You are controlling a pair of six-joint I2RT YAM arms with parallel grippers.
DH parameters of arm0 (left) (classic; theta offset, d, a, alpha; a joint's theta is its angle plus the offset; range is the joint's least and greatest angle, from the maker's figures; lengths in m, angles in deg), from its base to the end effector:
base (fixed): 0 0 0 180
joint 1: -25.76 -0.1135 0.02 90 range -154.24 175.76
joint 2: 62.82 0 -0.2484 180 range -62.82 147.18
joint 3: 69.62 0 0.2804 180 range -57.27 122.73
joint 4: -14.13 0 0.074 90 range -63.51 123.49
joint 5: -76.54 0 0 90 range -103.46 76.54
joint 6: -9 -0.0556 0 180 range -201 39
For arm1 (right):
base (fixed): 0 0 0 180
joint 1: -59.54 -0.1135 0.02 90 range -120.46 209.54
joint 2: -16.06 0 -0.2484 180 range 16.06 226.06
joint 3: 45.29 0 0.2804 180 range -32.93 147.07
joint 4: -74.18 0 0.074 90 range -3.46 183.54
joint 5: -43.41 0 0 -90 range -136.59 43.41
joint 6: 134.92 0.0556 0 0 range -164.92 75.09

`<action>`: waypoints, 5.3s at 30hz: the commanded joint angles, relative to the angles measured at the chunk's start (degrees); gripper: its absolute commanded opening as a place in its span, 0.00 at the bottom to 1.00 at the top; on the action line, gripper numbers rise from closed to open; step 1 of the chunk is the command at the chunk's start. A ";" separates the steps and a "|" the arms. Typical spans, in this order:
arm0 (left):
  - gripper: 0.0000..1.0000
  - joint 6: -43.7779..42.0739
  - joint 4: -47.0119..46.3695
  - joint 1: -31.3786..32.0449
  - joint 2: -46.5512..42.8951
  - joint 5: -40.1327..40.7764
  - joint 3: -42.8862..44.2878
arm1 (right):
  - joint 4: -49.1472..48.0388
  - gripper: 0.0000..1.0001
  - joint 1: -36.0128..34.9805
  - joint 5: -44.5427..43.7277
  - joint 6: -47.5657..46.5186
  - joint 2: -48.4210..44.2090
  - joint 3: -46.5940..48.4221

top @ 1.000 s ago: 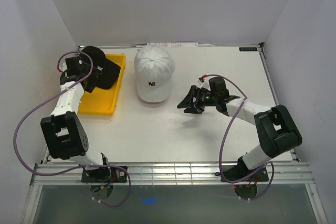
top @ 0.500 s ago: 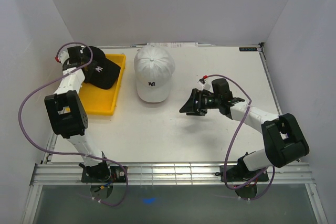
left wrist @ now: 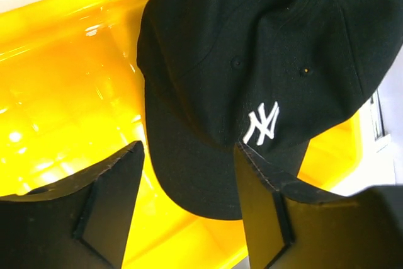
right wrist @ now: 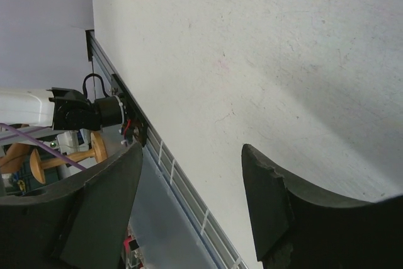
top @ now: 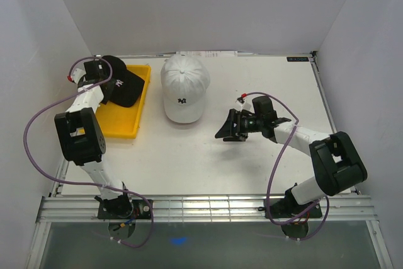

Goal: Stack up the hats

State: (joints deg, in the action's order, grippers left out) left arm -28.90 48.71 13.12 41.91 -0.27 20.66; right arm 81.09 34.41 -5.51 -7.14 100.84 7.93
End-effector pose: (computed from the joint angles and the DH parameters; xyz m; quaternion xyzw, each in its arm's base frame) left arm 0.4253 0.1084 0.1870 -0.5322 0.7644 -0.0161 0.3636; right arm 0.2806 0.1720 0.1420 -0.0587 0.8550 0.4820 0.1823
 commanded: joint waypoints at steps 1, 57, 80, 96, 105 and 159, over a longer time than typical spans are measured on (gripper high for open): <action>0.69 1.51 -0.77 -0.10 1.00 1.84 0.64 | -2.19 0.69 0.08 1.28 -1.48 0.48 -0.87; 0.40 -0.68 -5.60 -0.28 8.47 1.93 5.92 | -2.02 0.64 0.07 0.93 -3.24 3.03 2.12; 0.00 -4.90 -6.40 -0.89 0.66 -2.91 14.44 | -1.23 0.63 -0.27 0.32 -2.54 1.63 2.73; 0.00 -2.44 -5.70 -2.03 -13.40 -8.18 15.15 | 2.90 0.63 -0.54 0.49 -1.66 -2.15 7.56; 0.00 0.63 -3.77 -2.03 -24.91 -14.49 11.28 | 0.98 0.66 -1.50 3.91 4.31 -4.09 16.26; 0.00 17.07 -5.87 -1.59 -53.49 -39.82 -6.82 | -32.95 0.66 -20.14 -0.03 46.07 20.70 53.18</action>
State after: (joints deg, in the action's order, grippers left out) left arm -12.31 45.84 11.37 -10.33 -39.15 14.48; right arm 51.84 14.28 -4.87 38.15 123.59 60.52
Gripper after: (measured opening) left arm 0.008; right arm 0.683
